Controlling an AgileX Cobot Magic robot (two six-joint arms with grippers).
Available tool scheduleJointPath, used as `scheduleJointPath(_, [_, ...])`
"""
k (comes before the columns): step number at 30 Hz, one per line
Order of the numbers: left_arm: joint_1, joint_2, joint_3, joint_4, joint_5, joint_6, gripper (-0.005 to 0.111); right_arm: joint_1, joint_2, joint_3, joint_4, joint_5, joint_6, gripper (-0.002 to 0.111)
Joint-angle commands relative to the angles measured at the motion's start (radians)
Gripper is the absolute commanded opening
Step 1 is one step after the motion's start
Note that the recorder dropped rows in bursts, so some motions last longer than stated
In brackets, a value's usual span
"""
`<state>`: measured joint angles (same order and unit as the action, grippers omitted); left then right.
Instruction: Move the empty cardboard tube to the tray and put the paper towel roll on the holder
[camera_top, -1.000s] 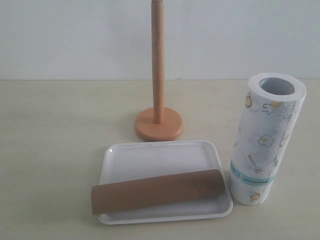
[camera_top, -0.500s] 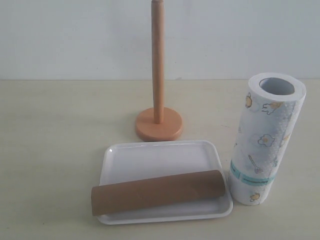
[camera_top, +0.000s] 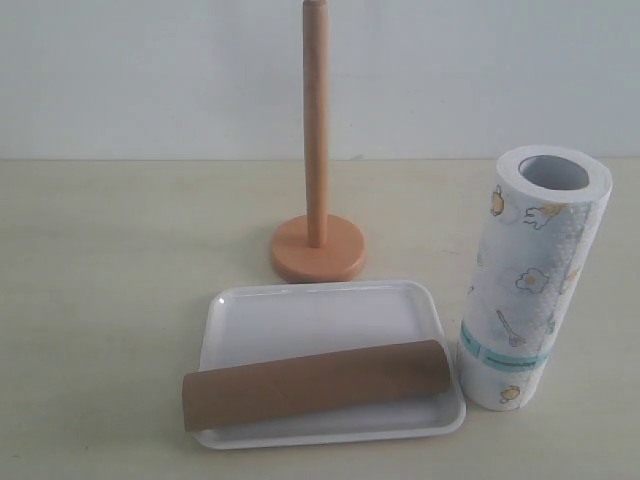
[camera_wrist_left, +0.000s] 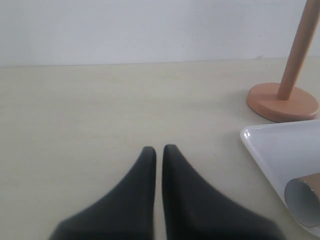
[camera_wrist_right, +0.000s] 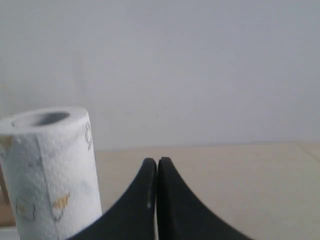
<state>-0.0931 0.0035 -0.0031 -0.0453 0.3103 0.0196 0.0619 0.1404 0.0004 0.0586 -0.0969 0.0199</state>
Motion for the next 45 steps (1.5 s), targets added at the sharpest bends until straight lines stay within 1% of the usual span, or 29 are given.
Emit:
scheduleJointPath(1, [0.003,-0.004,0.003,0.001,-0.001,-0.011,0.004,0.018,0.21,0.0,-0.003,-0.058,-0.029,0.0])
scheduleJointPath(3, [0.003,-0.004,0.003,0.001,-0.001,-0.011,0.004,0.018,0.283,0.0,-0.001,-0.152,-0.02,0.0])
scheduleJointPath(6, [0.003,-0.004,0.003,0.001,-0.001,-0.011,0.004,0.018,0.311,0.0,-0.001,-0.257,-0.02,0.0])
scheduleJointPath(11, [0.003,-0.004,0.003,0.001,-0.001,-0.011,0.004,0.018,0.312,0.0,-0.003,-0.271,0.077,0.0])
scheduleJointPath(14, [0.003,-0.004,0.003,0.001,-0.001,-0.011,0.004,0.018,0.334,0.0,-0.005,-0.266,0.101,0.001])
scheduleJointPath(16, [0.003,-0.004,0.003,0.001,-0.001,-0.011,0.004,0.018,0.361,0.0,-0.005,-0.257,0.102,0.006])
scheduleJointPath(18, [0.003,-0.004,0.003,0.001,-0.001,-0.011,0.004,0.018,0.389,0.0,-0.005,-0.241,0.102,0.021])
scheduleJointPath(19, [0.003,-0.004,0.003,0.001,-0.001,-0.011,0.004,0.018,0.4,0.0,-0.005,-0.238,0.105,0.031])
scheduleJointPath(21, [0.003,-0.004,0.003,0.001,-0.001,-0.011,0.004,0.018,0.425,0.0,-0.005,-0.242,0.105,0.058])
scheduleJointPath(22, [0.003,-0.004,0.003,0.001,-0.001,-0.011,0.004,0.018,0.433,0.0,-0.005,-0.25,0.105,0.069])
scheduleJointPath(23, [0.003,-0.004,0.003,0.001,-0.001,-0.011,0.004,0.018,0.443,0.0,-0.005,-0.264,0.105,0.085])
scheduleJointPath(25, [0.003,-0.004,0.003,0.001,-0.001,-0.011,0.004,0.018,0.448,0.0,-0.002,-0.285,0.158,0.105])
scheduleJointPath(27, [0.003,-0.004,0.003,0.001,-0.001,-0.011,0.004,0.018,0.45,0.0,-0.002,-0.295,0.244,0.105])
scheduleJointPath(29, [0.003,-0.004,0.003,0.001,-0.001,-0.011,0.004,0.018,0.45,0.0,-0.007,-0.301,0.261,0.105])
scheduleJointPath(31, [0.003,-0.004,0.003,0.001,-0.001,-0.011,0.004,0.018,0.45,0.0,-0.091,-0.304,0.248,0.105])
scheduleJointPath(32, [0.003,-0.004,0.003,0.001,-0.001,-0.011,0.004,0.018,0.45,0.0,-0.175,-0.31,0.25,0.105])
scheduleJointPath(34, [0.003,-0.004,0.003,0.001,-0.001,-0.011,0.004,0.018,0.45,0.0,-0.374,-0.35,0.322,0.105])
scheduleJointPath(36, [0.003,-0.004,0.003,0.001,-0.001,-0.011,0.004,0.018,0.45,0.0,-0.553,-0.441,0.379,0.105])
scheduleJointPath(38, [0.003,-0.004,0.003,0.001,-0.001,-0.011,0.004,0.018,0.45,0.0,-0.668,-0.492,0.385,0.105])
scheduleJointPath(40, [0.003,-0.004,0.003,0.001,-0.001,-0.011,0.004,0.018,0.45,0.0,-0.7,-0.501,0.389,0.105])
scheduleJointPath(45, [0.003,-0.004,0.003,0.001,-0.001,-0.011,0.004,0.018,0.512,0.0,-0.7,-0.535,0.389,0.105])
